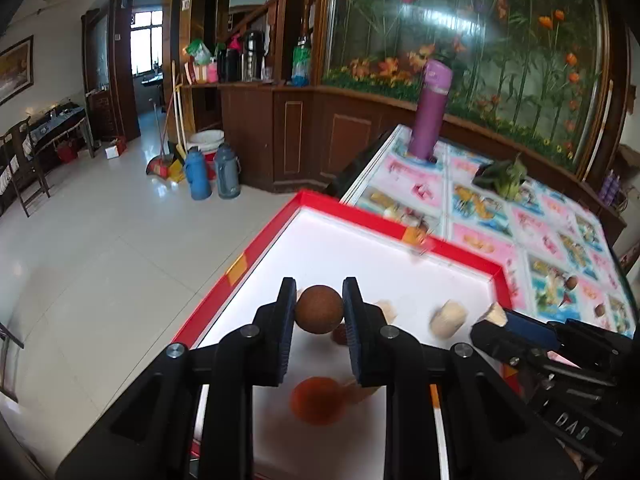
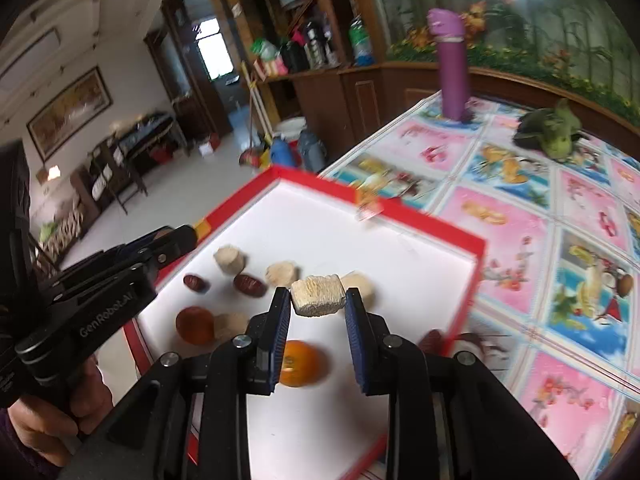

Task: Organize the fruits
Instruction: 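Carry the nut and cake over the tray and open both grippers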

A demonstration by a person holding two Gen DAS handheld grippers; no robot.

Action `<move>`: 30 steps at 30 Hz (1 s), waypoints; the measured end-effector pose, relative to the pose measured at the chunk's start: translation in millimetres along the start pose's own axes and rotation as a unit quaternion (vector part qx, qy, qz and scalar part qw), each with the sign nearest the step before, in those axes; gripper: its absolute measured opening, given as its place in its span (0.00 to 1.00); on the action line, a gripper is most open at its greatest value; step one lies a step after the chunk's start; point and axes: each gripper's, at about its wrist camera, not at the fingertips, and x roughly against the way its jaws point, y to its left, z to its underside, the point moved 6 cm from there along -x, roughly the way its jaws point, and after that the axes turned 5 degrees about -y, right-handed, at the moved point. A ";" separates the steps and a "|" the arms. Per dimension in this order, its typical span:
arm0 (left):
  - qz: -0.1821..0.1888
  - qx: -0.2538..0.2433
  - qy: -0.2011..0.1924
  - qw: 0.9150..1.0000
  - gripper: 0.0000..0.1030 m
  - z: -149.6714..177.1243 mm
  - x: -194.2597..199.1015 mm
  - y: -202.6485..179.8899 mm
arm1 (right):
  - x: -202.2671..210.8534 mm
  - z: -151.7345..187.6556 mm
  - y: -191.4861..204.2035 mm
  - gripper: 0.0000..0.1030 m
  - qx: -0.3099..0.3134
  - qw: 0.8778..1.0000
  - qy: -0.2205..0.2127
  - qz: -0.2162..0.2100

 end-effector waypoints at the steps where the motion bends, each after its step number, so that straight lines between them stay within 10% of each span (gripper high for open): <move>1: -0.001 0.001 0.004 1.000 0.25 3.0 -1.3 2.3 | -3.1 1.9 2.2 0.26 0.001 1.000 0.004 0.001; 26: -0.011 -0.009 0.062 0.998 0.25 28.9 -14.1 9.8 | -26.4 17.6 23.6 0.26 0.006 0.999 0.040 0.007; 30: -0.024 -0.004 0.063 0.998 0.54 28.9 -10.8 12.0 | -21.6 17.9 20.3 0.28 -0.002 0.999 0.043 0.003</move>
